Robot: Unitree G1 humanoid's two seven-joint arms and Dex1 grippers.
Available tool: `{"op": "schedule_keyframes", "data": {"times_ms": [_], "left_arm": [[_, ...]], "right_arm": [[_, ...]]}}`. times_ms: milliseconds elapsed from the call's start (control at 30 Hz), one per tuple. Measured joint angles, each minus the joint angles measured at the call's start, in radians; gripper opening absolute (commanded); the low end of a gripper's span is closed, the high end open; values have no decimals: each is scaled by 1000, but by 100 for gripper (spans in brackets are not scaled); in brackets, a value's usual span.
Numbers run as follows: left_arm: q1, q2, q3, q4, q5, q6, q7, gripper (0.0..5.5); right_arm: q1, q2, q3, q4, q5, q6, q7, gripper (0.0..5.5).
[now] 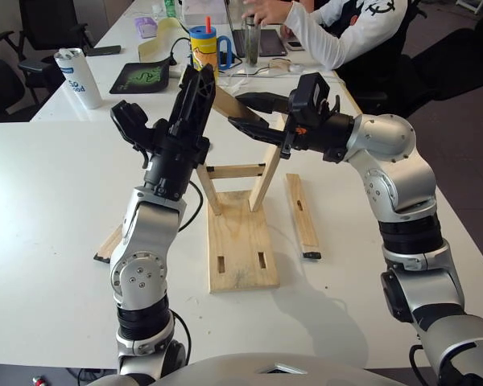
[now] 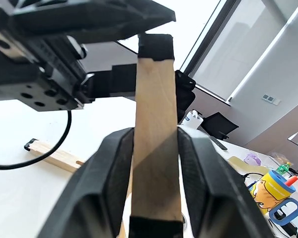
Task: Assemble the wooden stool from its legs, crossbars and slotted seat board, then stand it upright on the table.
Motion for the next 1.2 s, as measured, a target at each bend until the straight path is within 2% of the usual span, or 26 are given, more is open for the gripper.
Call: {"op": "schedule_keyframes", "data": {"times_ms": [400,433,467,600,733,833,967,1067,1200], "left_arm": [[-11,-4,1,59,-9,-2,34,44],[-11,-3,0,59,-10,1,34,43],[-11,-2,0,59,-10,7,37,43],[-13,23,27,64,-12,24,42,43],[-48,69,77,92,-27,39,41,43],[-97,127,130,117,-76,67,38,43],[-180,282,234,154,-164,122,4,43],[-233,384,320,238,-207,144,-15,43],[-323,498,404,395,-223,160,-32,43]], "right_arm": [[40,36,18,4,-77,-71,-54,133],[50,38,20,3,-78,-72,-62,133],[60,42,22,-2,-81,-72,-72,169],[87,44,31,-41,-89,-70,-84,234],[103,67,30,-60,-91,-57,-122,238],[95,116,-32,-56,-58,-29,-216,238],[1,186,-215,2,-37,-19,-487,238],[-7,196,-296,75,-126,-54,-691,238],[113,222,-341,154,-246,-88,-903,238]]}}
